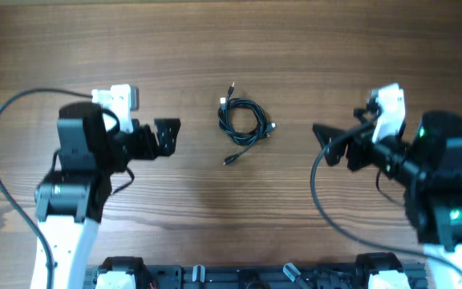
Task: Untangle cables
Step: 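Reach the left gripper down to the black cable coil and grasp it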
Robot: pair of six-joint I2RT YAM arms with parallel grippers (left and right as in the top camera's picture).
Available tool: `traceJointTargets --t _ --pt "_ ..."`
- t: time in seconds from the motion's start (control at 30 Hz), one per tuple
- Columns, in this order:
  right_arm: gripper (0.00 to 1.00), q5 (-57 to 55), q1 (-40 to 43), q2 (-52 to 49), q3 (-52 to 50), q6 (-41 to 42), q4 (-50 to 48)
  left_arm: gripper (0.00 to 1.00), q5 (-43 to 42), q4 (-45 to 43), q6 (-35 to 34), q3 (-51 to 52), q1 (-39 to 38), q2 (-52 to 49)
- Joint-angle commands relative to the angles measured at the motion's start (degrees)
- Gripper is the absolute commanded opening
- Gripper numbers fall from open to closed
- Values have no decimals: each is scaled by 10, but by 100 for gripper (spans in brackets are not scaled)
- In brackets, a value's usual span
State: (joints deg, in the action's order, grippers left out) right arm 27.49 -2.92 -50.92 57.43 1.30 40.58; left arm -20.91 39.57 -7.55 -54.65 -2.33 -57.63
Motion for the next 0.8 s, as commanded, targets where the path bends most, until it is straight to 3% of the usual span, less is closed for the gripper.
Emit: traceJointTargets --t 0.0,0.13,0.37,0.4,0.47,0.53,0.77 --pt "100 16 -2 -77 116 -21 77 100 -12 30 7 -79 -43 -56" --pt "99 16 -2 -144 172 -56 106 100 -36 12 6 -86 -98 -77" --pt "100 48 -2 -192 172 -7 101 100 -63 -15 -2 -86 -125 -95" --pt "100 47 -2 -198 172 -9 101 91 -61 -19 -7 -86 -128 -108" --pt "100 45 -2 -209 172 -9 102 79 -16 -21 -70 -86 -135 -150" --pt "100 45 -2 -215 172 -8 103 75 48 -21 -149 -86 -143 -191" --pt "100 44 -2 -219 172 -3 105 67 131 -93 -295 -86 -168 -292"
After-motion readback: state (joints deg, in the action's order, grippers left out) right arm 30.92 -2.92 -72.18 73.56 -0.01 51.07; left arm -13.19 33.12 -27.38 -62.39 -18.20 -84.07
